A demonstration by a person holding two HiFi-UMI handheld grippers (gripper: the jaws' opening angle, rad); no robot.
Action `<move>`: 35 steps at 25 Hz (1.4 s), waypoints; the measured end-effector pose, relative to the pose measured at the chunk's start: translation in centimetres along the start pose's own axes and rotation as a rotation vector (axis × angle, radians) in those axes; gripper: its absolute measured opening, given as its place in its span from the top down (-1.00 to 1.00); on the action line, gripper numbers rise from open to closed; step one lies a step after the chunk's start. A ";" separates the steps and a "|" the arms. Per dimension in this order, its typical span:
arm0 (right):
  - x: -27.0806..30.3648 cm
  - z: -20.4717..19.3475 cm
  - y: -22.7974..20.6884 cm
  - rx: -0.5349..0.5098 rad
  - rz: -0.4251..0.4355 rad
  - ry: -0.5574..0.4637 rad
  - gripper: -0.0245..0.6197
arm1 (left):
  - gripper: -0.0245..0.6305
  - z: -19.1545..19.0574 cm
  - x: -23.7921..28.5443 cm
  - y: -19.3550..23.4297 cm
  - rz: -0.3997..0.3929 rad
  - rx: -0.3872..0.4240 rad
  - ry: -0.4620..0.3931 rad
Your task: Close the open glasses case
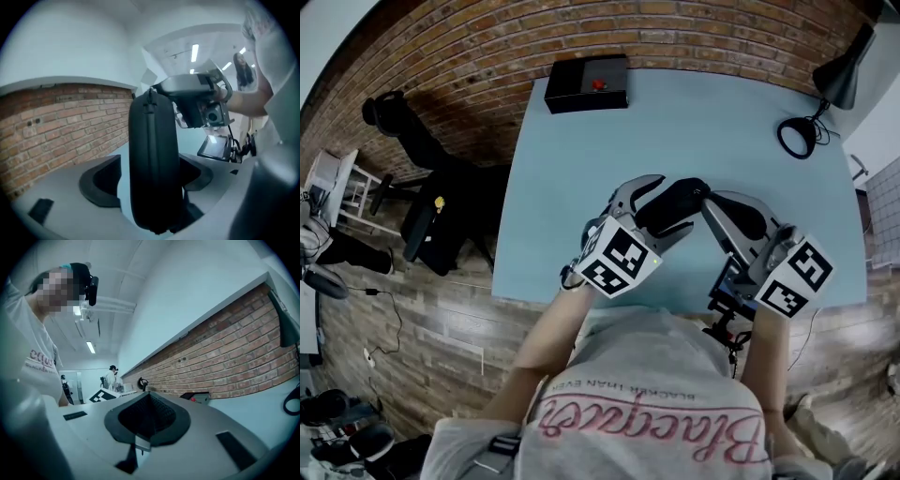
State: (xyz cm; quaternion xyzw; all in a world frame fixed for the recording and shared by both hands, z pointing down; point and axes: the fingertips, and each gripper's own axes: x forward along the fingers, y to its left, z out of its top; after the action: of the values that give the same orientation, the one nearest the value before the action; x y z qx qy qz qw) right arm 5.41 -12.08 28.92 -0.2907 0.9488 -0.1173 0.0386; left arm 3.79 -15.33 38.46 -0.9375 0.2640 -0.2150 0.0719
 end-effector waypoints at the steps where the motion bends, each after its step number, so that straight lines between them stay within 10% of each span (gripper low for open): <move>1: 0.0 0.2 0.2 0.005 0.008 -0.010 0.87 | -0.03 0.1 -0.1 0.1 0.027 0.036 0.001; 7: 0.2 0.1 -0.4 -0.168 -0.105 0.032 0.86 | 0.14 -0.5 0.0 0.7 0.068 0.068 0.147; 35: 1.5 0.6 1.1 -0.250 -0.090 0.026 0.85 | 0.14 -1.5 -0.7 2.2 0.157 0.239 0.318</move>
State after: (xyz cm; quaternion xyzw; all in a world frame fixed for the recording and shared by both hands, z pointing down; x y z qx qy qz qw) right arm 3.69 -12.17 28.08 -0.3341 0.9424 -0.0037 -0.0153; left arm 1.57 -16.84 39.05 -0.8531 0.3171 -0.3835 0.1566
